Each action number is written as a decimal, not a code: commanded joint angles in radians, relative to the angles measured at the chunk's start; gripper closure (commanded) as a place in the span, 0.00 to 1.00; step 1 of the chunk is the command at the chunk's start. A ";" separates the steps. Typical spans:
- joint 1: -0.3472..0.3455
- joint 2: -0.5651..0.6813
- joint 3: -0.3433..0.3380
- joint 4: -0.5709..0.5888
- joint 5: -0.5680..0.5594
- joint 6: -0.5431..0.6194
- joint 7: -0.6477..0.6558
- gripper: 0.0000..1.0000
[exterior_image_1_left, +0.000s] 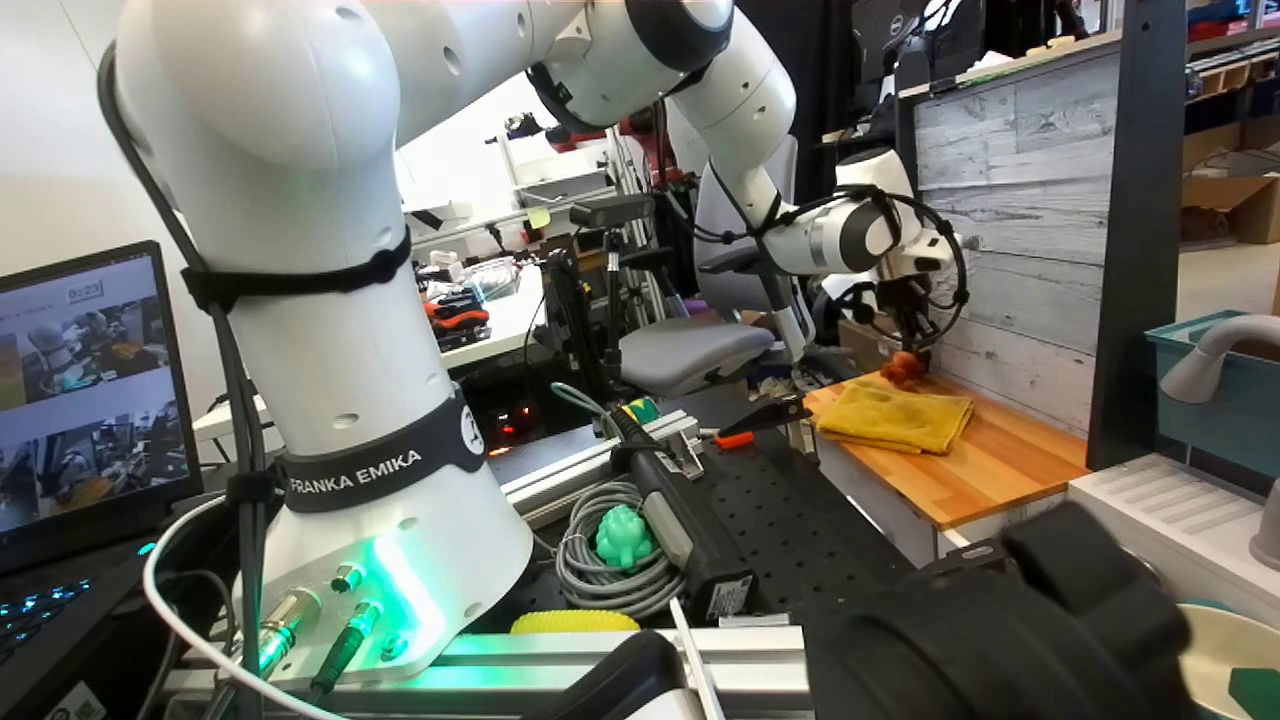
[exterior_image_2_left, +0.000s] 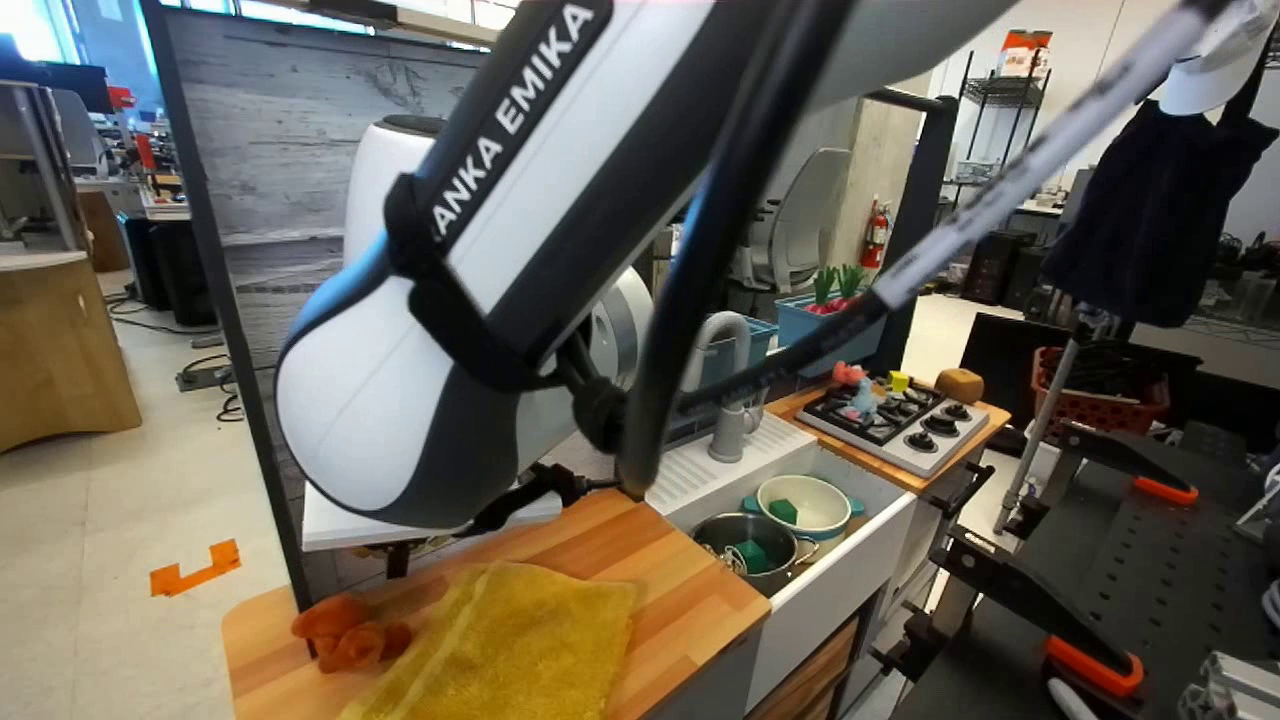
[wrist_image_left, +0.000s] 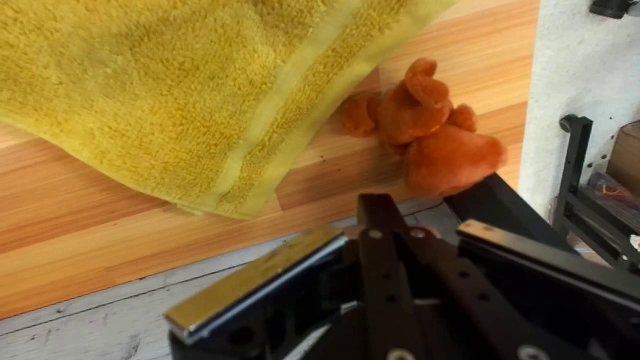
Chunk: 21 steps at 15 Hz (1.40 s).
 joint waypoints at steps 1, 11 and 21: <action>-0.031 0.023 0.027 0.058 -0.049 -0.072 0.018 0.73; -0.053 0.057 0.108 0.101 -0.105 -0.065 -0.024 0.02; -0.012 0.232 0.018 0.279 -0.183 -0.057 0.042 0.51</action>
